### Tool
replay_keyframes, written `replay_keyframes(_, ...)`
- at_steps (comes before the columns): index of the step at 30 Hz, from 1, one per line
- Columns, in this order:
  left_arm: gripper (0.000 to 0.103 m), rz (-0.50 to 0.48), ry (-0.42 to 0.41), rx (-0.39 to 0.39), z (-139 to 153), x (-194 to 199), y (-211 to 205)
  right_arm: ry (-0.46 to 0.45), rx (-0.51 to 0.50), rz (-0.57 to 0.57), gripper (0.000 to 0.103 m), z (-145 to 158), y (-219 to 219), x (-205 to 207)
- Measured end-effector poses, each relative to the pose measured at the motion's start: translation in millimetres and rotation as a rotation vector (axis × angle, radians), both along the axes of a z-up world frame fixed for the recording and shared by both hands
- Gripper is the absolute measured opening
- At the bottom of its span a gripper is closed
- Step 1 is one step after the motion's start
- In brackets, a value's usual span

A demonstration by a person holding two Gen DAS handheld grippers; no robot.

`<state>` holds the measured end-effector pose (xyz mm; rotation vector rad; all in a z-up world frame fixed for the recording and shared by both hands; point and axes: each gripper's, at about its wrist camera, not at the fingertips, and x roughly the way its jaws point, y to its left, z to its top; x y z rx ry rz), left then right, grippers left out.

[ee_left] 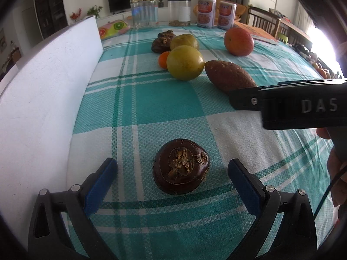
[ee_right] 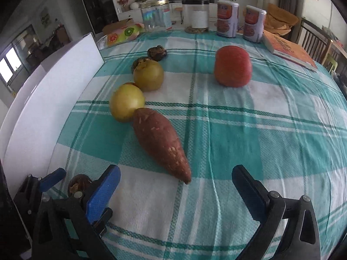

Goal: Organize fruits
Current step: 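Grasp the second sweet potato with the right tool and lift it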

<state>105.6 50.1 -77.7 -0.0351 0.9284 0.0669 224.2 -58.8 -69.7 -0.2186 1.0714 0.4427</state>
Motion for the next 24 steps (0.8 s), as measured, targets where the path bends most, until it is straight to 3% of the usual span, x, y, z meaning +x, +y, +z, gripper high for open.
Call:
replay_keyframes(3,0.102,0.0,0.0,0.0,-0.1,-0.1,0.0,0.026,-0.044,0.02,0.087,-16.3,12.9,10.6)
replay_keyframes(6,0.102,0.0,0.0,0.0,-0.1,-0.1,0.0,-0.007,-0.031,0.008,0.078,-14.5,12.2,12.8)
replay_keyframes(8,0.102,0.0,0.0,0.0,-0.2,-0.1,0.0,-0.021,-0.039,0.0,0.053,-10.8,9.4,12.1)
replay_keyframes(10,0.102,0.0,0.0,0.0,-0.1,-0.2,0.0,-0.005,-0.002,-0.005,0.041,-7.9,3.0,10.6)
replay_keyframes(20,0.102,0.0,0.0,0.0,0.0,-0.3,0.1,0.068,0.192,-0.194,0.037,10.5,-77.6,-25.9)
replay_keyframes(24,0.102,0.0,0.0,0.0,0.0,-0.3,0.1,0.064,0.197,-0.273,0.037,16.8,-110.5,-55.2)
